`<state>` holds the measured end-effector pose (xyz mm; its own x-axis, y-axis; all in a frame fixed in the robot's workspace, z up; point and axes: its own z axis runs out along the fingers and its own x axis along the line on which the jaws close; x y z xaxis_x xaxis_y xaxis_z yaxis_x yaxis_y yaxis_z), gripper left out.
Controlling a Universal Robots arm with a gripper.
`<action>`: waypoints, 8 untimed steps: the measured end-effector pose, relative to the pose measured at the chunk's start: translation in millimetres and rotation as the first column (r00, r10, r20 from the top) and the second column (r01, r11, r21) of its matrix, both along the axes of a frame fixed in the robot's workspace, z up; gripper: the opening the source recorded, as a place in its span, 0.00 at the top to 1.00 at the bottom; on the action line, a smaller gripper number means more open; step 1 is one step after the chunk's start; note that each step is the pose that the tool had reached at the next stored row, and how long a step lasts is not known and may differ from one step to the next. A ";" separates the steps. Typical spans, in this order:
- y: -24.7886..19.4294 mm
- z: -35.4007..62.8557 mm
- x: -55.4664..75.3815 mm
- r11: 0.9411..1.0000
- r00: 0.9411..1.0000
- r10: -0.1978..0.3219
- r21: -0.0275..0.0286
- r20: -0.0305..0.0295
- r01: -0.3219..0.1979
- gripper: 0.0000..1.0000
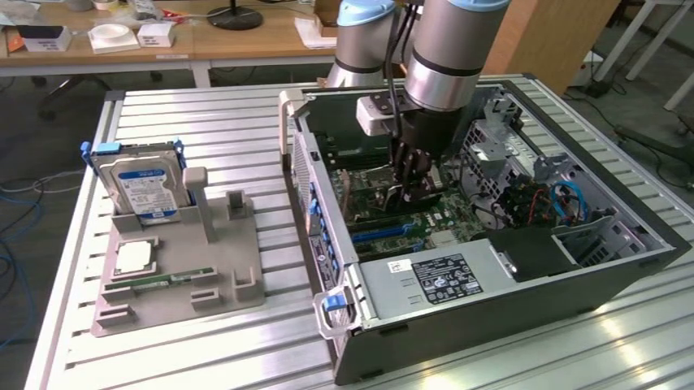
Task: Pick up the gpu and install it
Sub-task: 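Insert the gpu into the slot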
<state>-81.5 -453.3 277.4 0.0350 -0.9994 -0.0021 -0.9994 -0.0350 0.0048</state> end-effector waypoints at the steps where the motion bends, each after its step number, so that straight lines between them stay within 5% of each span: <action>1: 0.0 0.0 0.0 1.000 1.000 0.000 0.000 0.000 0.000 0.73; 8: 0.0 -0.3 -1.0 1.000 1.000 0.000 0.000 0.000 0.000 0.73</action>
